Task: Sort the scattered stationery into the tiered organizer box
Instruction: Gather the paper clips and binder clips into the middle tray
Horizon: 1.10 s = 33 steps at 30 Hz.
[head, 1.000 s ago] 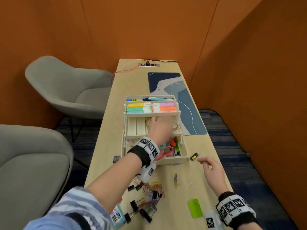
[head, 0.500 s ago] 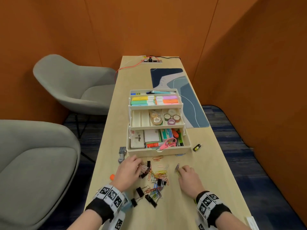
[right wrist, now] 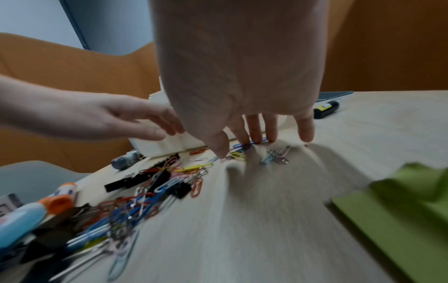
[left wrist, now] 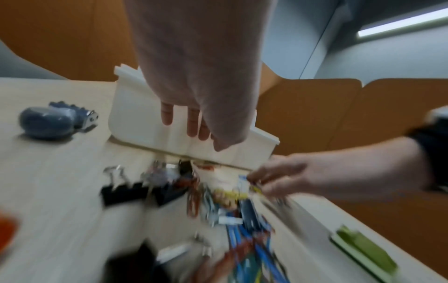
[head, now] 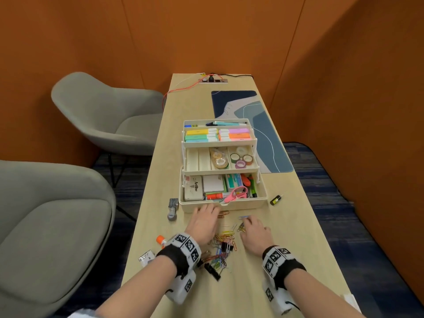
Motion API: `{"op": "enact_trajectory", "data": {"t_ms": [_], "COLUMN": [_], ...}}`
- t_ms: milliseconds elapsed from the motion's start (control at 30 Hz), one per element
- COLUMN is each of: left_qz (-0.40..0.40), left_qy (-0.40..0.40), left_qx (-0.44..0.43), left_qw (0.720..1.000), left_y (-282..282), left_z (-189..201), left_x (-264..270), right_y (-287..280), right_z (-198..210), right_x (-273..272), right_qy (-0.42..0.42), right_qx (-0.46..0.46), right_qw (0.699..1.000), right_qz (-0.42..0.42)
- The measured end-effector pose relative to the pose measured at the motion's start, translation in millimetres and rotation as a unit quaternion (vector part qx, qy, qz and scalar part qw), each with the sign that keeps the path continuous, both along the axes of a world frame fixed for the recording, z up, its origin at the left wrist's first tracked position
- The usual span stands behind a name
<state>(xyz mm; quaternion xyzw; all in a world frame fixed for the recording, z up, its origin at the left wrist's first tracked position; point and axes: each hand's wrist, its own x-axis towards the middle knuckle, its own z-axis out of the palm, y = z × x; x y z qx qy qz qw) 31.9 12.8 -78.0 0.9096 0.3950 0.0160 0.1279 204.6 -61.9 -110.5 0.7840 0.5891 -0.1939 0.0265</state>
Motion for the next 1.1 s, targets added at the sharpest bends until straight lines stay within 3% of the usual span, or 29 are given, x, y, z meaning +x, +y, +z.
{"op": "enact_trajectory", "data": {"t_ms": [267, 433, 567, 700, 800, 933, 1033, 1100], "left_qz": [0.001, -0.007, -0.003, 0.046, 0.079, 0.044, 0.004, -0.024], "left_qy": [0.005, 0.019, 0.027, -0.019, -0.052, -0.068, -0.074, -0.073], "left_qx": [0.02, 0.018, -0.03, -0.07, -0.062, -0.063, -0.069, -0.069], "left_qw": [1.0, 1.0, 0.999, 0.996, 0.994, 0.995, 0.995, 0.995], "left_y": [18.0, 25.3, 28.8, 24.6, 9.1, -17.8, -31.4, -35.9], "left_z": [6.1, 7.6, 9.0, -0.3, -10.2, -16.4, -18.3, -17.4], "left_x": [8.4, 8.6, -1.1, -33.6, -60.6, -68.1, -55.3, -44.4], "right_y": [7.2, 38.8, 38.5, 5.3, -14.2, -17.9, -15.1, -14.4], "right_z": [9.0, 13.7, 10.2, 5.3, 5.3, 3.8, 6.6, 9.8], "right_x": [-9.5, -22.1, -22.9, -10.9, 2.6, 25.7, 22.6, 12.0], "right_qy": [0.019, 0.036, 0.018, 0.02, 0.059, 0.079, 0.086, 0.079], "right_qx": [0.049, 0.003, -0.018, 0.016, 0.073, 0.077, 0.029, 0.048], "right_qw": [0.997, 0.996, 0.993, 0.989, 0.993, 0.992, 0.994, 0.995], "right_qz": [0.059, 0.079, 0.114, 0.149, 0.075, -0.063, -0.055, -0.033]}}
